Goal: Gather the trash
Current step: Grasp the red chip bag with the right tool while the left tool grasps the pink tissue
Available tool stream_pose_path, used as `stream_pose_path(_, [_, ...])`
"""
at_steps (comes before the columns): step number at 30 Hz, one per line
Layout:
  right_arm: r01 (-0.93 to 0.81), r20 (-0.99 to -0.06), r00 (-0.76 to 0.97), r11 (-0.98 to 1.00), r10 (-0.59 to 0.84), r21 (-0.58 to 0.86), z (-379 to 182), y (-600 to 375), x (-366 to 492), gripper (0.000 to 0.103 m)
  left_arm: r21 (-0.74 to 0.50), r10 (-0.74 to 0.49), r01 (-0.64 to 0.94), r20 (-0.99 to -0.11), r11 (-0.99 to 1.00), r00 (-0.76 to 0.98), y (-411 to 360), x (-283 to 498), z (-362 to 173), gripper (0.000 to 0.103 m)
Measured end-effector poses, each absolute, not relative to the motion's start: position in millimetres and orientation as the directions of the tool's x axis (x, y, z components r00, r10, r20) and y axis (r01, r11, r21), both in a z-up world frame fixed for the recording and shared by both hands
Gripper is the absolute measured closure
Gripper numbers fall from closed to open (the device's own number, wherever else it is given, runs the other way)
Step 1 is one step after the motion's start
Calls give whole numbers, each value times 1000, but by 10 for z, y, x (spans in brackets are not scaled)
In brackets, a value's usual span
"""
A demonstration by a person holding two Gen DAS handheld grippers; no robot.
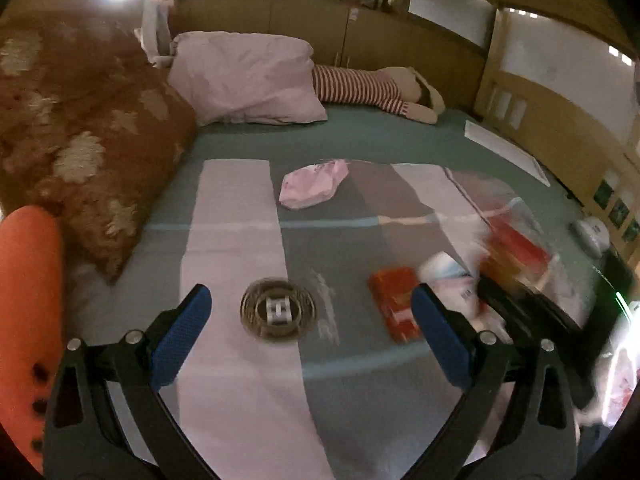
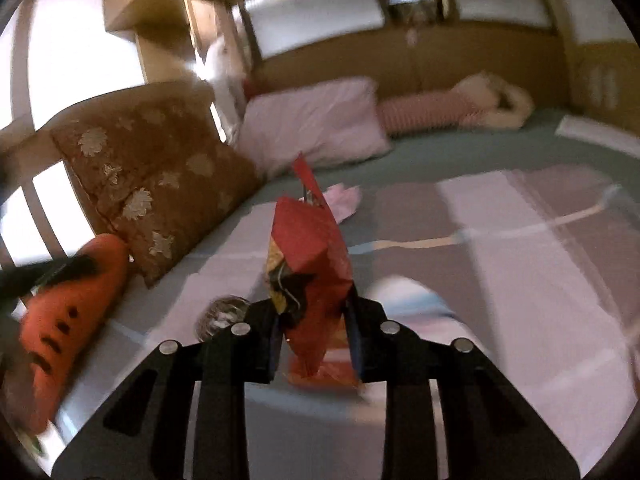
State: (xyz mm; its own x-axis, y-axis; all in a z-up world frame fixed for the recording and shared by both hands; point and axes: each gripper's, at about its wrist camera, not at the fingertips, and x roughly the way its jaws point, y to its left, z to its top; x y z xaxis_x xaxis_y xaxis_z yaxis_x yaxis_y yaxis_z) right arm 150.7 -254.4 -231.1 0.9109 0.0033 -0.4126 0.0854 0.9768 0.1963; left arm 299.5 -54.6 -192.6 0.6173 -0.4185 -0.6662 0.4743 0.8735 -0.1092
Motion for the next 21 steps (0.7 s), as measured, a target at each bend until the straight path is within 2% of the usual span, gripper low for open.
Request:
stream_pose_path(5, [179,-330,935,975,-129,128,-2408,-2646,1312,75,-81,-391,453,-652,888,650,-958,3695,-2196,4])
stream_pose_path(9, [189,-355,923,978,-148,84,-2466,-2575,1391,76,24,-408,543,-632,839,659,-1516,4128,-2336,4])
stream_pose_path(12, [204,-349,925,971,-150,122,-2487,-2626,1420,76,121,-389,590,-644,798,659,-1941,4379,-2469,4])
stream_pose_path(17, [207,-351,923,972,-156,113,-2545,-2593,1429,76,134,-344,581,-692,803,635,-2278,4857,-2778,5])
stream_pose_path(18, [206,-354,923,972,-154,114,-2554,-2588,1429,77,137,-315,563,-711,815,629,-2297,4959,-2888,9])
stream_pose_path(19, [209,-359,921,970,-154,122,-2564,-2611,1437,77,142,-278,537,-730,832,624,-2288,5042,-3007,42])
stream_pose_path(20, [222,-367,917,964,-156,144,-2575,-2657,1445,77,130,-256,522,-756,843,603,-2256,5094,-3107,60])
stream_pose_path(21, [229,-371,916,959,-156,164,-2584,-2702,1446,77,87,-271,511,-765,855,584,-2182,5112,-3166,63])
